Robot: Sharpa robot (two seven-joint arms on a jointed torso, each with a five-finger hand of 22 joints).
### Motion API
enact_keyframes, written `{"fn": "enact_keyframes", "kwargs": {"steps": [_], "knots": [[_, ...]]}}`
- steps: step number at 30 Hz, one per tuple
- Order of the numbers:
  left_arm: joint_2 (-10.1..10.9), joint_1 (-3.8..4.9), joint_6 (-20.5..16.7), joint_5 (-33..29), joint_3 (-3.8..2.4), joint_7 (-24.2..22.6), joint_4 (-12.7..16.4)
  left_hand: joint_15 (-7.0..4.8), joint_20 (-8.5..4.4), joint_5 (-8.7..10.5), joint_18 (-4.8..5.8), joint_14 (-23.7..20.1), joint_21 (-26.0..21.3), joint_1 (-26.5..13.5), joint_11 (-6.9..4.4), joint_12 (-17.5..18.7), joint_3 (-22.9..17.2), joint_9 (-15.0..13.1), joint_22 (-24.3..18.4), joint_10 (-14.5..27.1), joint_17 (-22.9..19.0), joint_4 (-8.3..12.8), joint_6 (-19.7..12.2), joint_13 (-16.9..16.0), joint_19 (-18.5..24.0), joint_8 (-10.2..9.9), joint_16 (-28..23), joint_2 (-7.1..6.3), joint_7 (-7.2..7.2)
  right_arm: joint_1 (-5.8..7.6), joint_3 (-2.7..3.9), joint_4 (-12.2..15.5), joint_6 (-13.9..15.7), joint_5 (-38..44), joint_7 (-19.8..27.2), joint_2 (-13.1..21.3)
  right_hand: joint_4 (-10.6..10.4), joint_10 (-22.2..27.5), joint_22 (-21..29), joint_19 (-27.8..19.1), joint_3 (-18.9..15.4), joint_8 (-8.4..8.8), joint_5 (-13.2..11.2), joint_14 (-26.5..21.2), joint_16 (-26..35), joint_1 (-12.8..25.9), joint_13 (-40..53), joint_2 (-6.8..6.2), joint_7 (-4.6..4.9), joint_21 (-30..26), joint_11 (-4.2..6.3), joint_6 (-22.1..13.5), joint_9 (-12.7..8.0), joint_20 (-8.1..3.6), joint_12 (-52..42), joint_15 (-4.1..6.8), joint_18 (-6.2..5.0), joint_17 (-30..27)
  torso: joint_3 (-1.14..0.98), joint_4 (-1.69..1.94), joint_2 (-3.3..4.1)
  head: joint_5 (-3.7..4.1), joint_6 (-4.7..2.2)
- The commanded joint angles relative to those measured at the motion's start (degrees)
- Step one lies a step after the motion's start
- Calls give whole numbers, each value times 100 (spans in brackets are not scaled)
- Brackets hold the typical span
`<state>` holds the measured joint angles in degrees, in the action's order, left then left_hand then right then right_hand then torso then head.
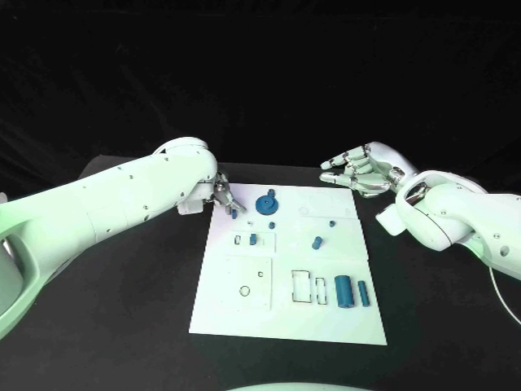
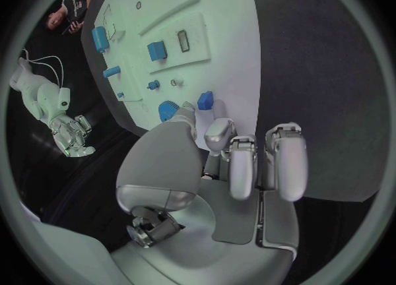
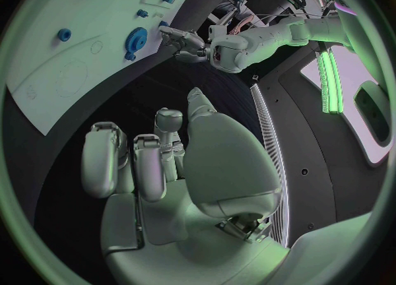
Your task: Assemble the parts on the task board
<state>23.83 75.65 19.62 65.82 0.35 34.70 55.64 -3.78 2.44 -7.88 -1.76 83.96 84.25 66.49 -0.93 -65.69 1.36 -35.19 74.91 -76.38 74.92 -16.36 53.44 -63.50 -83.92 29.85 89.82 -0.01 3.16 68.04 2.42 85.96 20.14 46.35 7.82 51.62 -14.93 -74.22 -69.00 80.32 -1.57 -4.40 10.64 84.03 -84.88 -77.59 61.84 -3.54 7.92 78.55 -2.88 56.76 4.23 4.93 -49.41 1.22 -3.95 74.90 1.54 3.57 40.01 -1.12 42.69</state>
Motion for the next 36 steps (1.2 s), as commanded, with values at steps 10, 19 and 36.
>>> {"fn": "enact_keyframes", "kwargs": {"steps": [10, 19, 36], "knots": [[-13, -14, 115, 43, -1, -11, 30, -77, -67, 3, 6, 604, 34, 209, -32, -69, 22, -167, 876, -82, 1508, 14, 89, -47, -326, 186, 18, 51, -40, -5, 1, -9, -62, 52, 44, -13, 16, 0, 4, -11, -34, 0, 42, 432, 25, 44, -2, 33, -15, -29, 12, 41, 7, -41, 20, 28, -41, 835, -3, -6, 3, -9, -3], [-4, -21, -76, -37, -3, 1, 49, -110, -103, -9, 5, 604, 26, 502, -69, -47, -128, -388, 877, -86, 1508, 67, -6, -13, -325, 333, 18, 243, -80, -5, 1, -28, -67, 52, 47, -19, 17, -1, 4, -10, -34, 0, 43, 432, 26, 41, -2, 36, -15, -29, 13, 41, 7, -41, 20, 28, -41, 835, -4, 0, 1, -1, 9], [138, -26, -551, -634, -4, -67, 265, -105, -130, -10, -12, 604, -50, 1092, -95, -119, -2567, -950, 837, -84, 1508, 594, -402, -84, -299, 613, 18, -82, -41, -24, -1, -56, -112, 52, 33, -36, 22, -1, 4, -10, -36, 0, 47, 432, 25, 32, -3, 42, -15, -29, 13, 43, 7, -41, 19, 29, -41, 836, -8, 1, -6, -7, 27]]}}
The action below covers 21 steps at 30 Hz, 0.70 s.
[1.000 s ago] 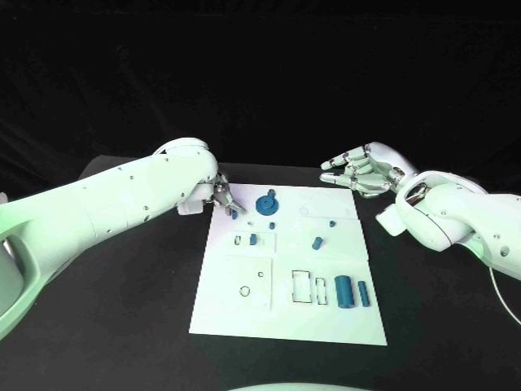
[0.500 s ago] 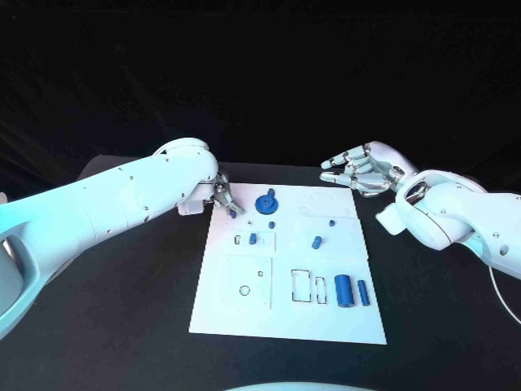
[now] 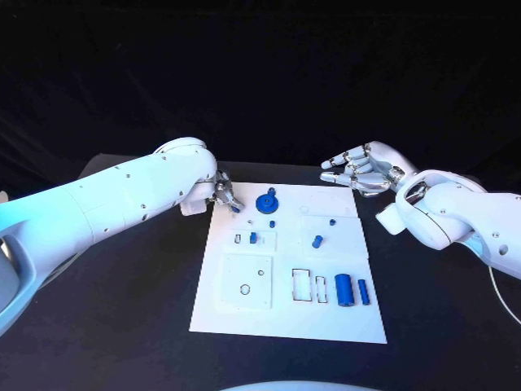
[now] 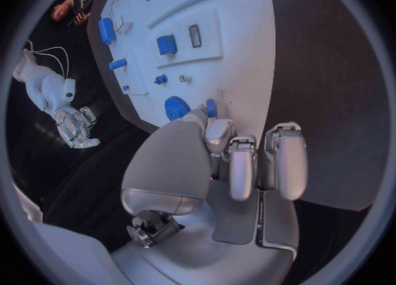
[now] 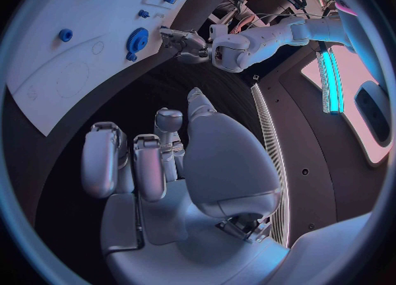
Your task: Assemble the parts on the task board
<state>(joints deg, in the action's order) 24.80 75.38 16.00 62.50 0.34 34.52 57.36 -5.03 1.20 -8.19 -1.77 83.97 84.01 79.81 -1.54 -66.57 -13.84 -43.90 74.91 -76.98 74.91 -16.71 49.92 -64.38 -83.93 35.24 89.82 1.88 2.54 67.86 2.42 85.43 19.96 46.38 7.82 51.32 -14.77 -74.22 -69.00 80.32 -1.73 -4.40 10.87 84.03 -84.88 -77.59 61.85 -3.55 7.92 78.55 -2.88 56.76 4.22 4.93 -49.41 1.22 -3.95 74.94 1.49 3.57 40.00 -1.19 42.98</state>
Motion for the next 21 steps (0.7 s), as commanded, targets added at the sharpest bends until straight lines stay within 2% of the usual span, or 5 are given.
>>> {"fn": "enact_keyframes", "kwargs": {"steps": [1, 6, 11, 19, 21], "knots": [[60, 1, -196, -320, -3, -44, 124, 19, -6, 20, -11, 603, -27, -240, -35, -32, -1048, -79, 838, -24, 1509, 628, -49, 4, -298, 73, 18, -272, 20, -6, -1, -4, -95, 50, 32, -6, 6, -1, 5, -10, -21, 0, 24, 432, 25, 32, -3, 42, -15, -29, 13, 43, 8, -41, 19, 29, -41, 833, -3, 1, -5, 0, -4], [297, 1, -330, -425, -2, 31, 553, 7, -2, 20, -10, 603, -30, -385, -25, -70, -1404, -168, 844, -50, 1509, 695, -29, -23, -299, 141, 18, -412, -28, -10, -5, -12, -103, 50, 27, -4, 6, -1, 5, -10, -21, 0, 24, 432, 25, 32, -3, 42, -15, -29, 13, 43, 8, -41, 19, 29, -41, 833, -4, 9, -11, 2, 4], [544, -12, -595, -456, 4, 73, 974, 5, -4, 35, -4, 603, -10, -463, -30, -133, -1481, -204, 869, -88, 1509, 697, -12, -83, -311, 175, 18, -474, -37, -16, -10, -12, -110, 50, 24, 1, 6, -1, 5, -10, -21, 0, 24, 432, 25, 32, -3, 42, -15, -29, 13, 43, 8, -41, 19, 29, -41, 833, -30, 31, -31, -19, 23], [1011, -214, -1190, -192, 10, -23, 1767, -1, -12, 127, 10, 603, 36, -537, -41, -225, -1558, -240, 921, -142, 1509, 697, 5, -171, -336, 207, 18, -539, -51, -22, -15, -6, -111, 50, 21, 19, 13, -1, 6, -9, -26, -1, 28, 431, 30, 22, -5, 48, -16, -31, 14, 45, 8, -42, 18, 30, -41, 828, -35, 70, -57, 14, 70], [1119, -277, -1259, -34, 11, -25, 1985, -6, -16, 360, 12, 603, 44, -559, -45, -230, -1623, -258, 931, -139, 1509, 691, 6, -172, -340, 217, 18, -548, -59, -25, -16, -5, -115, 54, 22, 20, 14, -1, 11, -11, -26, 0, 32, 431, 30, 18, -5, 55, -16, -34, 14, 46, 8, -42, 17, 30, -42, 828, -37, 69, -63, -25, 100]]}}
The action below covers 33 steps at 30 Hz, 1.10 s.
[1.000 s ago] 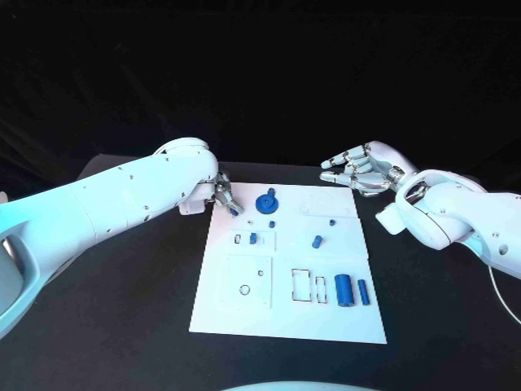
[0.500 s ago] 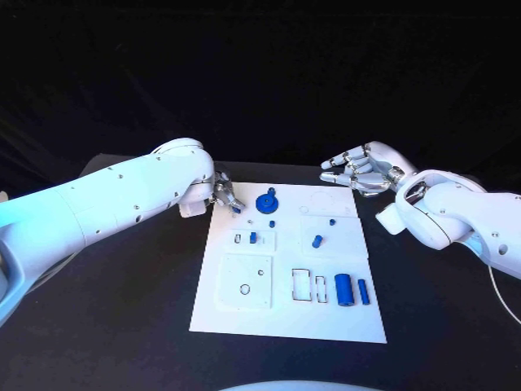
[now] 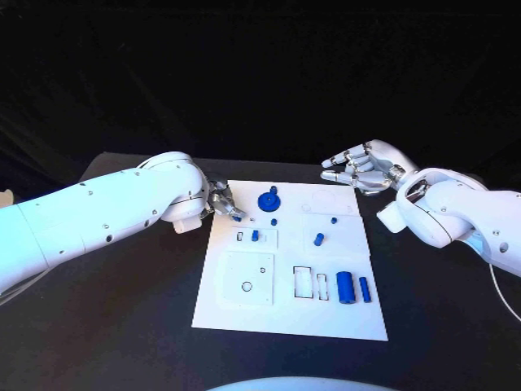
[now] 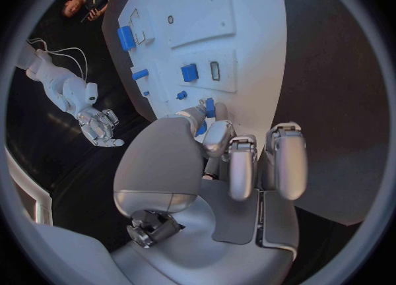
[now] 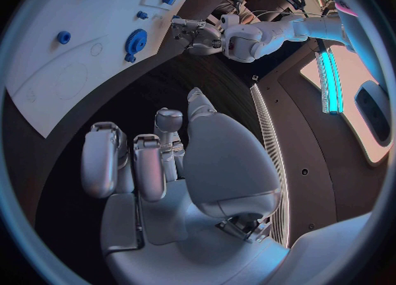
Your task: Assemble the parts on the task board
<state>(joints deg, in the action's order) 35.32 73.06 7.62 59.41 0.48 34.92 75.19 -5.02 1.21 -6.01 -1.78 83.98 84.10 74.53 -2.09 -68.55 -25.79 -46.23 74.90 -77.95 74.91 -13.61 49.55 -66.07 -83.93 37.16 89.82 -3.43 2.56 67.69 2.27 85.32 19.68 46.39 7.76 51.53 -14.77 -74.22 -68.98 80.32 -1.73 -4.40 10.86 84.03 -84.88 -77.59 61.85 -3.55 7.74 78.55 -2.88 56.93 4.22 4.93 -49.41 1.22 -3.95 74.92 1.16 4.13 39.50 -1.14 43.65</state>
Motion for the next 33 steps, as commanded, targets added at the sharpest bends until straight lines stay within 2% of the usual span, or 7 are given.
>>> {"fn": "enact_keyframes", "kwargs": {"steps": [1, 8, 12, 13, 16, 33], "knots": [[109, -73, -442, 348, -3, -62, 288, -6, -18, 238, 15, 602, 41, -33, 8, -33, -460, -31, 939, -40, 1509, 382, 40, -4, -343, 27, 18, -19, -62, -10, -2, 6, -89, 54, 28, 0, 17, -2, 5, -10, -26, 0, 36, 431, 30, 13, -4, 61, 1, -33, 15, 29, 8, -42, 15, 30, -42, 830, -5, 9, -13, -38, 33], [282, -268, -574, 812, -1, -46, 612, -5, -19, 294, 20, 602, 59, -43, 8, -51, -486, -39, 958, -47, 1509, 377, 42, -22, -352, 32, 18, -26, -60, -27, -5, 2, -94, 58, 36, 1, 17, -2, 5, -9, -26, 0, 37, 431, 30, 11, -4, 62, 1, -32, 15, 29, 8, -42, 14, 30, -41, 830, 1, 8, 0, -32, 32], [308, -325, -590, 923, -1, -44, 678, -5, -19, 298, 20, 602, 60, -45, 8, -57, -487, -40, 960, -50, 1509, 376, 44, -28, -353, 33, 18, -28, -61, -35, -5, 1, -98, 59, 39, 0, 20, -2, 8, -10, -27, 0, 44, 432, 31, 6, -5, 69, 1, -34, 15, 30, 8, -43, 14, 31, -42, 829, 2, 8, 5, -46, 45], [311, -335, -576, 939, -1, -42, 697, -5, -19, 301, 21, 602, 63, -44, 8, -62, -488, -42, 963, -53, 1509, 378, 45, -33, -354, 34, 18, -32, -61, -37, -5, -1, -99, 59, 40, 0, 20, -2, 8, -10, -27, 0, 44, 432, 31, 6, -5, 69, 1, -34, 15, 30, 8, -43, 14, 31, -42, 829, -6, 0, 5, -62, 51], [319, -353, -493, 983, -1, -30, 754, -5, -19, 301, 21, 602, 63, -44, 8, -63, -489, -42, 963, -53, 1509, 378, 45, -35, -354, 35, 18, -33, -62, -42, -5, -4, -104, 59, 42, -5, 20, -2, 8, -10, -27, 0, 44, 432, 31, 6, -5, 69, 1, -34, 15, 30, 8, -43, 14, 31, -42, 829, -8, -1, 5, -69, 53], [267, -420, -126, 1032, 2, 32, 716, -6, -18, 314, 23, 602, 67, -41, 4, -70, -495, -49, 968, -57, 1509, 391, 51, -39, -356, 41, 18, -73, -67, -53, -5, -11, -124, 55, 54, -16, 20, -2, 8, -10, -27, 0, 44, 432, 31, 6, -5, 69, 1, -34, 15, 30, 8, -43, 14, 31, -42, 829, -11, -9, 6, -57, 98]]}}
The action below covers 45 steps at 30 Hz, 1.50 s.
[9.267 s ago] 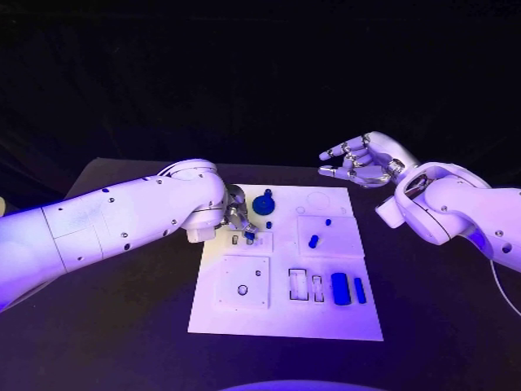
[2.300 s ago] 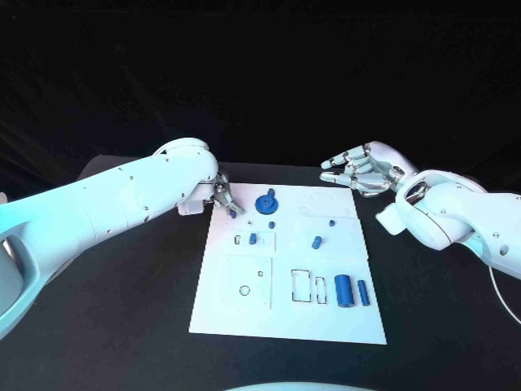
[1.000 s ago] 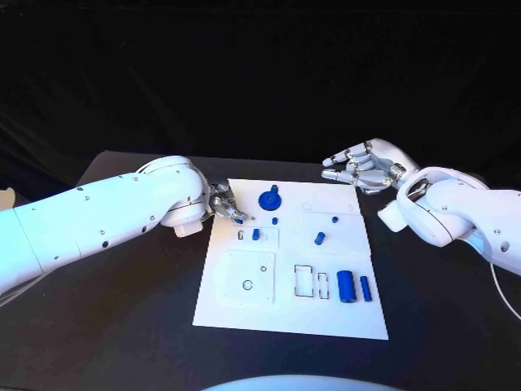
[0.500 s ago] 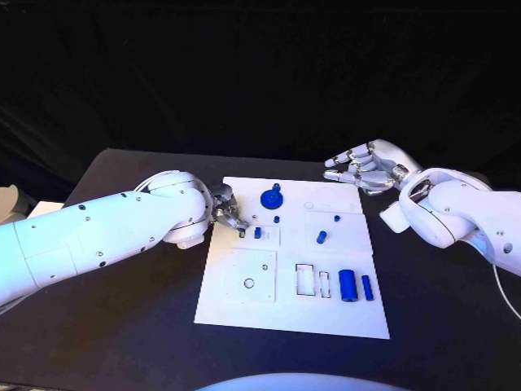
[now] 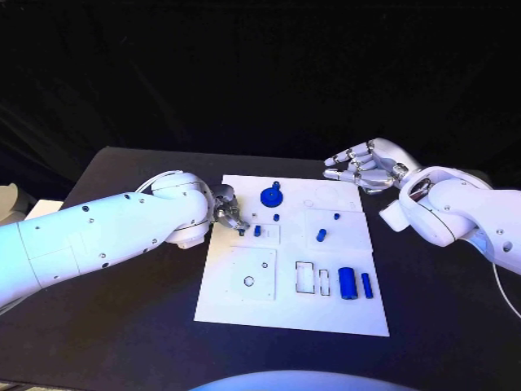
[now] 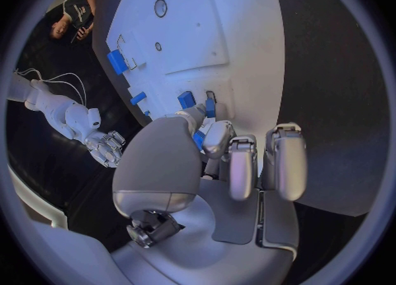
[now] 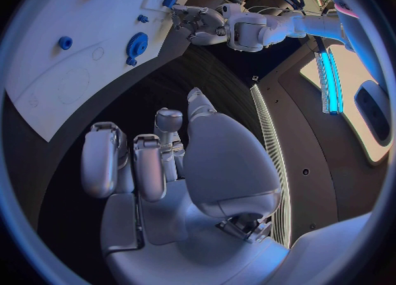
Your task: Assemble the parts on the task board
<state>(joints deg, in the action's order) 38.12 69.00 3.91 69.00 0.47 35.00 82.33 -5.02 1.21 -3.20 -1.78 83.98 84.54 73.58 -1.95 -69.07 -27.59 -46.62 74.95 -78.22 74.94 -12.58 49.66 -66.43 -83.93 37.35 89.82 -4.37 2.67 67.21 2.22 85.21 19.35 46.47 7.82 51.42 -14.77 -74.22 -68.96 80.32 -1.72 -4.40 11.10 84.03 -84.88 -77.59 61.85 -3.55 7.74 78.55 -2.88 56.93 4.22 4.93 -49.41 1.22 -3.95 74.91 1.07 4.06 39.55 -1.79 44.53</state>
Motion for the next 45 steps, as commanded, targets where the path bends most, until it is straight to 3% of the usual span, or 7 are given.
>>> {"fn": "enact_keyframes", "kwargs": {"steps": [1, 13, 26, 35, 41, 45], "knots": [[-11, -16, 286, 74, 3, 35, 4, -6, -19, 33, 22, 602, 21, 55, -10, -15, -315, -11, 962, -28, 1506, 290, 41, 1, -355, 23, 18, 15, -78, -6, 0, 0, -93, 49, 49, -5, 20, -2, 5, -10, -30, 0, 25, 432, 30, 5, -5, 74, 1, -34, 15, 30, 9, -43, 12, 31, -42, 832, -1, -1, 2, 13, 12], [13, -24, 564, 108, 4, 107, 21, -7, -18, 36, 22, 602, 18, 65, -13, -12, -322, -14, 960, -25, 1506, 303, 45, 6, -354, 23, 18, -6, -84, -12, 0, -7, -103, 53, 57, -10, 20, -3, 4, -9, -32, 1, 28, 432, 29, 4, -5, 78, 2, -34, 15, 31, 9, -43, 10, 31, -42, 834, 2, 8, -5, 22, 28], [-3, -24, 599, 110, 4, 176, 9, -8, -17, 36, 25, 602, 28, 79, -17, -20, -335, -15, 971, -30, 1506, 315, 50, -3, -358, 24, 18, -18, -88, -16, 0, -4, -99, 57, 62, -8, 20, -3, 4, -9, -32, 1, 28, 432, 29, 4, -5, 78, 2, -34, 15, 31, 9, -43, 10, 31, -42, 834, -2, 5, -9, -3, 37], [-98, -24, 723, 15, 4, 350, -84, -8, -17, 52, 29, 602, 38, -126, -9, -14, -263, -45, 988, -28, 1506, 125, 105, 10, -361, 56, 18, 2, -81, -16, 0, 17, -104, 52, 67, -1, 18, -1, 8, -10, -39, 1, 38, 432, 31, 5, -9, 93, 3, -37, 14, 32, 8, -44, 13, 31, -42, 832, -11, -16, -6, -12, 24], [-151, -24, 862, -37, 4, 441, -157, -17, -23, 52, 32, 602, 46, -371, -23, 23, -31, -61, 1000, -12, 1506, -45, 171, 52, -365, 79, 18, -200, -106, -16, 0, 32, -106, 54, 71, 11, 18, -1, 8, -10, -39, 1, 38, 432, 31, 5, -9, 93, 3, -37, 14, 32, 8, -44, 13, 31, -42, 832, -4, -3, -4, 14, 27], [-187, -24, 922, -56, 5, 484, -207, -33, -30, 46, 40, 602, 75, -493, -43, 23, 66, -62, 1031, -22, 1506, -140, 225, 54, -379, 85, 18, -261, -129, -16, 0, 39, -103, 54, 73, 17, 18, -1, 8, -10, -39, 1, 38, 432, 31, 5, -9, 93, 3, -37, 14, 32, 8, -44, 13, 31, -42, 832, -7, -2, -7, 15, 30]]}}
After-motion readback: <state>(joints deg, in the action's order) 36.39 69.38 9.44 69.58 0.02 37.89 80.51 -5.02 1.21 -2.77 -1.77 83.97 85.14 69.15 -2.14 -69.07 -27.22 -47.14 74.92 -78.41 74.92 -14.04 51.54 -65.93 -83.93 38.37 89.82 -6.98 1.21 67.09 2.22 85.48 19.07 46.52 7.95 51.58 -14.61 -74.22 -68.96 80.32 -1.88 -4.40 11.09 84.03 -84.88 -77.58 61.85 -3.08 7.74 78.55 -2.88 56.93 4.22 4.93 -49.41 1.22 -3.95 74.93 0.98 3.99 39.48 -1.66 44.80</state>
